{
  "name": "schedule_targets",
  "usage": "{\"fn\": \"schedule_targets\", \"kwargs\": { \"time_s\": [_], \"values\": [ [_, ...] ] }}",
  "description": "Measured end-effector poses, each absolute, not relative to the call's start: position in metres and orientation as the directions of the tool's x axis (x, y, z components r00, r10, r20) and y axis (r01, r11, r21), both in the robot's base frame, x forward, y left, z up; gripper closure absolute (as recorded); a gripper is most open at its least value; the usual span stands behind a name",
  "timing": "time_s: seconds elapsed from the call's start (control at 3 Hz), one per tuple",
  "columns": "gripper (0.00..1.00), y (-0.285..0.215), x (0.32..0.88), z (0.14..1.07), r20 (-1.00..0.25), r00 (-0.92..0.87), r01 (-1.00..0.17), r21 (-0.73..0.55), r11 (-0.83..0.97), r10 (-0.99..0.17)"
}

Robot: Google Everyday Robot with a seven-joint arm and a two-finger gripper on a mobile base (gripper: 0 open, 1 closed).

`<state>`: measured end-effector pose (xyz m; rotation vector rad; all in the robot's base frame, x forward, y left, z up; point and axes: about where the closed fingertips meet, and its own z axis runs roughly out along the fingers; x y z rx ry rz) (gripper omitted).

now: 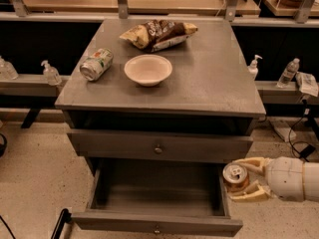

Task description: Place orange can into middle drawer

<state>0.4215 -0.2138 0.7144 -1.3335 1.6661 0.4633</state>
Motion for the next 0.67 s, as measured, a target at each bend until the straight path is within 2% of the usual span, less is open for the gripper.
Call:
{"fn": "schedule_targets", "kwargs": {
  "time_s": [0.33,0.67],
  "values": [
    [1.0,-0.202,0.452,0.663,-0.906,0.017,-0.878,-0.216,0.427,-0.423],
    [1.0,-0.197,0.46,0.621,-0.932,-0.01,-0.869,-0.17,0.464,-0.361]
  ]
}}
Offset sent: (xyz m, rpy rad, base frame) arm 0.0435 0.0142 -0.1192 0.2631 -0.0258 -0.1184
